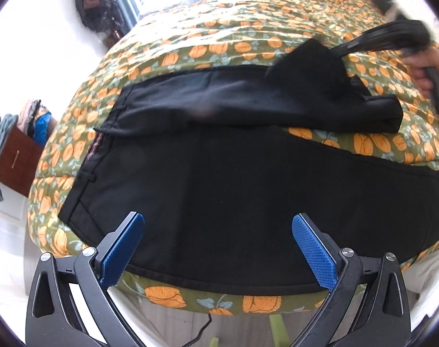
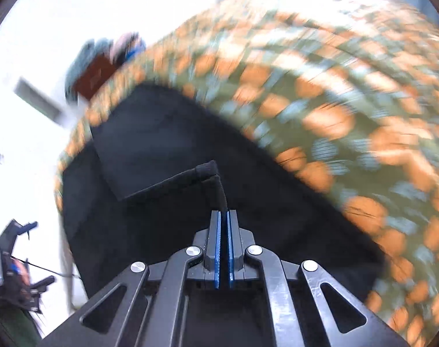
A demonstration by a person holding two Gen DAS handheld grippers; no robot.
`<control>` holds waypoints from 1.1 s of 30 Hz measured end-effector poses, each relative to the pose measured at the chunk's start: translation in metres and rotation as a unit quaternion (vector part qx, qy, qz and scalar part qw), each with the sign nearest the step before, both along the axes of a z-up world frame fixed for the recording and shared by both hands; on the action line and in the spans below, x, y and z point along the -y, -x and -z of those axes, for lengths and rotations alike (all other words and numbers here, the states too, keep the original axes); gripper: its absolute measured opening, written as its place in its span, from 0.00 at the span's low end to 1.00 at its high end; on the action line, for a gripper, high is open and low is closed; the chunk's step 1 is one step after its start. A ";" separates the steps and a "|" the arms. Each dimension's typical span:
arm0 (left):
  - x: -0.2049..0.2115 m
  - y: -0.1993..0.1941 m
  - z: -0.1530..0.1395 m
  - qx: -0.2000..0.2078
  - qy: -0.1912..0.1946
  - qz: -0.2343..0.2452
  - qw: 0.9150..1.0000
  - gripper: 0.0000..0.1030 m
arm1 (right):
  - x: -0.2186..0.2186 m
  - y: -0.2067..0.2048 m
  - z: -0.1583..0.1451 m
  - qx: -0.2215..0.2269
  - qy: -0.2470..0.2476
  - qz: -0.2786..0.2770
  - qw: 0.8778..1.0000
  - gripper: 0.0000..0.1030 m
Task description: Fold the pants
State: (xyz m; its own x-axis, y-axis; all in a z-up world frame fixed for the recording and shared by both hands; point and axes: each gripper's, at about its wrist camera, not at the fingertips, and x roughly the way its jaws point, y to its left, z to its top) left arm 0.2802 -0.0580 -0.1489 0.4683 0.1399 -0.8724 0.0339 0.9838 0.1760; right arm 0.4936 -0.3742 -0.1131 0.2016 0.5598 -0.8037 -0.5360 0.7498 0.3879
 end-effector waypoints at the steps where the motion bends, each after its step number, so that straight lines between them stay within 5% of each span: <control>1: 0.001 0.000 0.000 0.001 0.001 0.002 1.000 1.00 | 0.031 0.006 -0.015 0.011 -0.016 0.034 0.999 0.04; 5: 0.004 0.000 -0.001 0.005 0.006 0.003 1.000 1.00 | 0.176 0.055 -0.057 0.041 -0.058 0.197 0.978 0.04; 9: 0.013 0.001 0.000 0.005 0.008 0.013 1.000 1.00 | 0.299 0.127 -0.070 0.066 -0.011 0.347 0.935 0.03; 13: 0.025 0.000 0.004 -0.004 0.008 0.025 1.000 1.00 | 0.378 0.188 -0.024 0.021 0.142 0.462 0.875 0.05; 14: 0.027 0.000 0.004 -0.003 0.008 0.027 1.000 1.00 | 0.389 0.199 -0.009 0.002 0.191 0.474 0.860 0.11; 15: 0.029 0.000 0.002 -0.001 0.005 0.029 1.000 1.00 | 0.397 0.209 0.003 -0.013 0.216 0.479 0.851 0.27; 17: 0.029 -0.001 0.000 0.005 -0.002 0.029 1.000 1.00 | 0.404 0.222 0.010 -0.011 0.195 0.481 0.855 0.40; 20: 0.024 -0.007 0.000 0.007 -0.012 0.021 1.000 1.00 | 0.402 0.222 0.002 0.009 0.156 0.465 0.871 0.41; 25: 0.015 -0.033 0.007 0.018 -0.042 0.014 0.999 1.00 | 0.369 0.178 -0.003 0.059 0.185 0.411 0.891 0.57; 33: 0.006 -0.123 0.019 0.064 -0.061 0.018 0.996 1.00 | 0.367 0.084 0.024 0.027 0.233 0.392 0.890 0.62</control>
State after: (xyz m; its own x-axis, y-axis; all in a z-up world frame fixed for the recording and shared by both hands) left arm 0.4037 -0.0645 -0.1681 0.5820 0.2225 -0.7821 0.0382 0.9533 0.2996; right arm 0.4091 -0.7416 -0.1372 0.4292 -0.1614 -0.8887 0.2132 0.9742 -0.0740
